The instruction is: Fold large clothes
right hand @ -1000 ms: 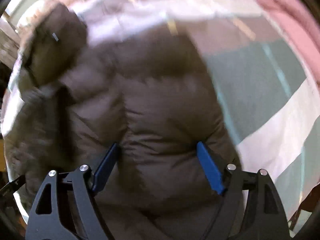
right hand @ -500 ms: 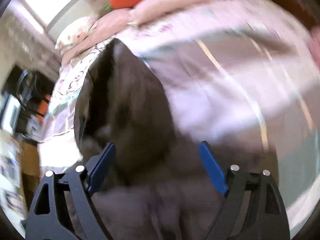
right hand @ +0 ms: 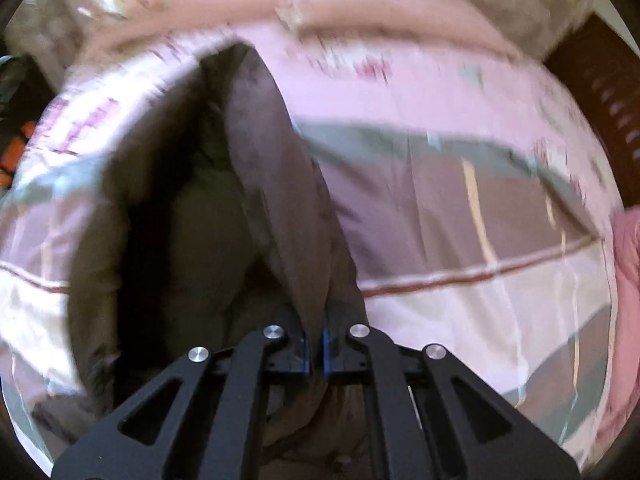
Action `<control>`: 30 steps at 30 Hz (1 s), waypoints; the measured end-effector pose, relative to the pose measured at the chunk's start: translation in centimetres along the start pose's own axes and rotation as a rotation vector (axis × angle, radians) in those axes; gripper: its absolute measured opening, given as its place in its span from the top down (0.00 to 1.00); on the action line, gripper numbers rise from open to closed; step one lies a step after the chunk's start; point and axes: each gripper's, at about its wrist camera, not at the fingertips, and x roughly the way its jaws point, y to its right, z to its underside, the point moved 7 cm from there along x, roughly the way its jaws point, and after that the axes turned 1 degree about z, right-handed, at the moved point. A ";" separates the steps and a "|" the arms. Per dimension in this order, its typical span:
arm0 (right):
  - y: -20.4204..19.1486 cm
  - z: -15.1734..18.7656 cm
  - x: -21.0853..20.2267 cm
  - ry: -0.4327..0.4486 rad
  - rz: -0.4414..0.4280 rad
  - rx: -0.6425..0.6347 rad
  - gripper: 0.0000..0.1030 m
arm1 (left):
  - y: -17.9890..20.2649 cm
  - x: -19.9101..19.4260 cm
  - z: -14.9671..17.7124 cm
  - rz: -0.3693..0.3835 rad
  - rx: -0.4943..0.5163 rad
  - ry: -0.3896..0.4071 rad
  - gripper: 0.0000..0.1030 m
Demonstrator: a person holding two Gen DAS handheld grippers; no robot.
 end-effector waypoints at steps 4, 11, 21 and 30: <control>0.5 4.6 -10.7 0.144 -0.275 0.040 0.96 | 0.3 -1.1 -0.8 0.004 0.012 0.037 0.02; 6.2 24.1 -17.5 -0.031 -0.241 -0.105 0.85 | 3.4 -3.0 -1.3 0.076 0.049 0.074 0.02; 10.5 34.0 -17.5 -0.190 -0.384 0.319 0.09 | 8.2 -2.2 -2.6 0.205 0.018 0.051 0.02; 3.5 28.1 -16.3 -0.339 -0.985 0.868 0.06 | 16.1 -5.9 -5.2 0.275 0.083 0.114 0.02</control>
